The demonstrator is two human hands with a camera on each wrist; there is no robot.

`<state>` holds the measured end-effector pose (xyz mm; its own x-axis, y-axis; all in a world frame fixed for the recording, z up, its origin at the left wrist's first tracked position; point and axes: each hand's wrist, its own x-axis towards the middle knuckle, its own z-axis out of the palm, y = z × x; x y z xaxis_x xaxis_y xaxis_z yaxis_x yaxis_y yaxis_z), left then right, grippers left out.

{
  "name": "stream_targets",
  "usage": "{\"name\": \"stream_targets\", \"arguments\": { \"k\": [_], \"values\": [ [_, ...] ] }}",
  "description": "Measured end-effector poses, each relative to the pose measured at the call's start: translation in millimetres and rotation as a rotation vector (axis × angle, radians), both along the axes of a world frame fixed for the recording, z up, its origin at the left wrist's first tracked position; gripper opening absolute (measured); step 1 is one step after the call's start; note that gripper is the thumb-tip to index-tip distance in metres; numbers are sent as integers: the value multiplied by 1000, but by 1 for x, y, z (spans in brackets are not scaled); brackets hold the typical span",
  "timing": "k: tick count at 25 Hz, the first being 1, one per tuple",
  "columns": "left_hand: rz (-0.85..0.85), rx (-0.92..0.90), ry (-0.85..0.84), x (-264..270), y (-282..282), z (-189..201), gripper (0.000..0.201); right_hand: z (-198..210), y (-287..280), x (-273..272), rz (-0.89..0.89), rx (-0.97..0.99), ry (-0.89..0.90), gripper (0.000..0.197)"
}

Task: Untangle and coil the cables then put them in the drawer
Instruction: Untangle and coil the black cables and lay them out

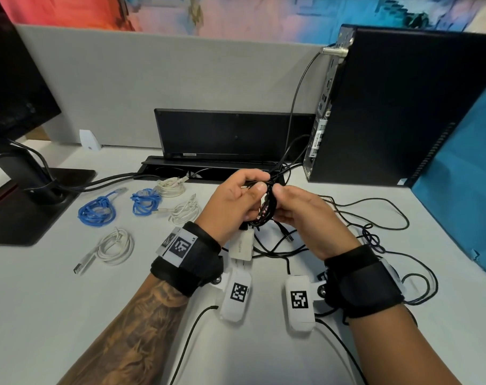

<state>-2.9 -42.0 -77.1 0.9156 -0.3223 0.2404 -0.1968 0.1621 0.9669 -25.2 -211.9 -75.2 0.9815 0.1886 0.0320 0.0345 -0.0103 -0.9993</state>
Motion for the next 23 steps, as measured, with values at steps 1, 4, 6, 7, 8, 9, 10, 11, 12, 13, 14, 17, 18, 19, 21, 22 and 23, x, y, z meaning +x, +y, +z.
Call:
{"name": "stream_targets", "arguments": {
  "k": [1, 4, 6, 7, 8, 9, 10, 11, 12, 13, 14, 17, 18, 19, 21, 22, 23],
  "values": [
    [7, 21, -18, -1, -1, 0, 21, -1, 2, -1, 50, -28, -3, 51],
    [26, 94, -55, -4, -1, 1, 25, -3, 8, -4, 153, -58, 34, 46],
    [14, 118, -51, -5, 1, 2, 26, -2, 10, -5, 181, -80, 43, 21],
    [-3, 108, -35, -6, 1, 2, 25, -2, 11, -5, 179, -95, 36, 14],
    [-23, 77, -12, -5, 2, 1, 24, -1, 11, -6, 159, -117, 23, 12],
    [-33, 40, 1, -5, 2, 0, 22, 1, 10, -6, 117, -150, 3, 13],
    [-13, 18, -3, -4, 1, -1, 22, 2, 9, -6, 58, -182, -27, 16],
    [37, 21, -23, -3, 2, -2, 21, 3, 8, -6, -9, -196, -60, 17],
    [102, 35, -43, -1, 2, -3, 19, 3, 8, -6, -75, -191, -81, 18],
    [171, 52, -55, 0, 2, -5, 16, 3, 8, -6, -127, -175, -88, 18],
    [230, 65, -54, 1, 2, -6, 13, 3, 9, -7, -160, -171, -89, 18],
    [330, 97, -10, 4, 2, -10, 15, 4, 12, -9, -156, -218, -108, 19],
    [317, 82, 5, 4, 2, -10, 13, 6, 12, -9, -145, -204, -107, 19],
    [272, 45, 21, 3, 2, -7, 11, 7, 11, -10, -143, -178, -102, 19],
    [157, -13, 39, 3, 6, -2, 17, 10, 10, -10, -160, -120, -84, 19],
    [135, -7, 20, 5, 9, -1, 19, 12, 11, -11, -163, -94, -74, 18],
    [150, 9, -4, 6, 11, -1, 17, 13, 13, -11, -155, -68, -67, 18]
  ]
}}
